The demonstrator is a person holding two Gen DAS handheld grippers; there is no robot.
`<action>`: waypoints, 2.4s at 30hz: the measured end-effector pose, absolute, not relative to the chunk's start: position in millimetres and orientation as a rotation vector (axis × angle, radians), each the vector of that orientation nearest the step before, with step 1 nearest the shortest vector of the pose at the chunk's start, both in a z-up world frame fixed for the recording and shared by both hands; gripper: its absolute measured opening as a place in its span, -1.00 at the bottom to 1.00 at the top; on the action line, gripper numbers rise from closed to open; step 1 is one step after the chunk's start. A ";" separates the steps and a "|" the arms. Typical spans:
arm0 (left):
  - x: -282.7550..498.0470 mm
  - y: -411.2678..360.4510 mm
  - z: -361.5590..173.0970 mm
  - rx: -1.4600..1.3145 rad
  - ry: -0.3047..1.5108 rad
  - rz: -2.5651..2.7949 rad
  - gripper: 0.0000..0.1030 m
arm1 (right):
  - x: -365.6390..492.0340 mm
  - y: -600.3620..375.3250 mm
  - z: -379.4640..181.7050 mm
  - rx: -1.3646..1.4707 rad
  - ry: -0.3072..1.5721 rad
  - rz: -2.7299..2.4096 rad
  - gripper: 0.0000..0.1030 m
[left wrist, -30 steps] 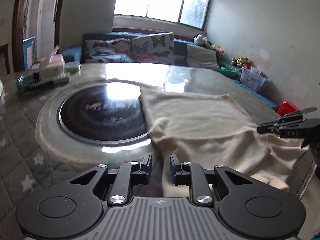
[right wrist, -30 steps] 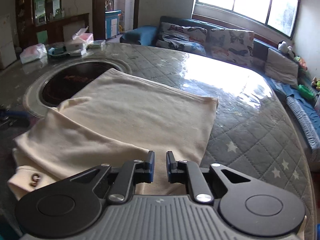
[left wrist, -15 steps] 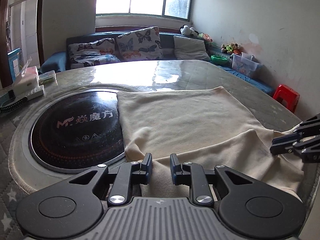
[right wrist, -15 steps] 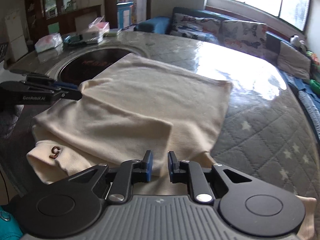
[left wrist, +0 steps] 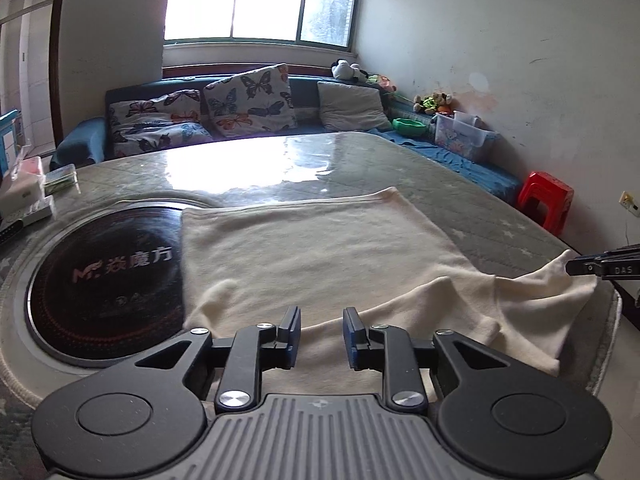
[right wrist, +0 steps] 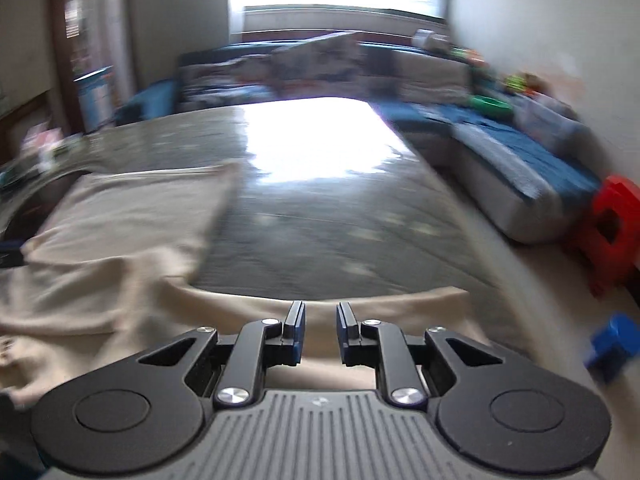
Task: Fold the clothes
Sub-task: 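Grasp the sweatshirt's side edge with the right gripper and lift it, then fold the lifted side over onto the sweatshirt body and open the right gripper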
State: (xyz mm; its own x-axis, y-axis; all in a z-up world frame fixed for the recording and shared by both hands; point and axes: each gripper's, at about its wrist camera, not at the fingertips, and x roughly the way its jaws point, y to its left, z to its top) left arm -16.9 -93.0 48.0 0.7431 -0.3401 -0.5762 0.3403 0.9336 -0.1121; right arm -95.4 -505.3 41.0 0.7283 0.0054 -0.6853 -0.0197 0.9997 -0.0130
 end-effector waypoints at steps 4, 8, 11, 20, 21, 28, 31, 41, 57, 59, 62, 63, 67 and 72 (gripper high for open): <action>-19.4 -103.0 48.7 0.011 0.633 -0.399 -0.42 | -98.2 -535.2 29.7 0.042 0.760 -0.108 -0.66; -19.8 -109.3 47.7 0.024 0.642 -0.412 -0.39 | -104.4 -561.2 19.4 0.119 0.760 -0.201 -0.59; -18.6 -112.0 48.1 0.030 0.645 -0.418 -0.39 | -107.4 -572.8 14.7 0.148 0.758 -0.241 -0.51; -18.4 -119.2 47.3 0.047 0.652 -0.431 -0.33 | -115.4 -581.1 9.5 0.197 0.761 -0.260 -0.43; -17.8 -120.8 46.3 0.053 0.657 -0.431 -0.33 | -116.2 -581.8 9.4 0.204 0.756 -0.259 -0.43; -19.6 -132.1 46.2 0.067 0.660 -0.462 -0.27 | -108.6 -583.9 14.3 0.231 0.725 -0.232 -0.85; -20.9 -139.0 45.7 0.081 0.661 -0.485 -0.26 | -103.3 -584.7 24.8 0.218 0.683 -0.228 -0.92; -20.2 -145.3 39.0 0.096 0.682 -0.509 -0.23 | -90.2 -589.9 24.9 0.242 0.693 -0.221 -0.92; -24.3 -91.1 55.4 0.011 0.615 -0.391 -0.17 | -83.9 -506.8 120.2 0.161 0.567 0.106 -0.92; -26.7 -80.5 56.2 -0.007 0.609 -0.370 -0.17 | -80.0 -483.2 128.4 0.126 0.560 0.173 -0.92; -31.4 -65.7 55.9 -0.026 0.601 -0.341 -0.17 | -72.4 -440.0 137.6 0.065 0.556 0.288 -0.92; -33.0 -61.0 55.6 -0.032 0.600 -0.332 -0.17 | -69.2 -425.4 138.6 0.047 0.558 0.325 -0.92; -40.6 -41.7 52.5 -0.059 0.601 -0.288 -0.17 | -60.6 -365.4 135.8 -0.029 0.585 0.464 -0.92; -49.1 -17.6 48.3 -0.102 0.606 -0.224 -0.16 | -62.4 -298.1 118.0 -0.134 0.647 0.630 -0.92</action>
State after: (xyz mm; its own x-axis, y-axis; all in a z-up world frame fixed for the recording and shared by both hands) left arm -49.1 -17.6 48.3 0.7986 -0.2382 -0.5527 0.1788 0.9708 -0.1600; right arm -62.4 -298.1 118.0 0.6201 0.5053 -0.6001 -0.5862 0.8068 0.0737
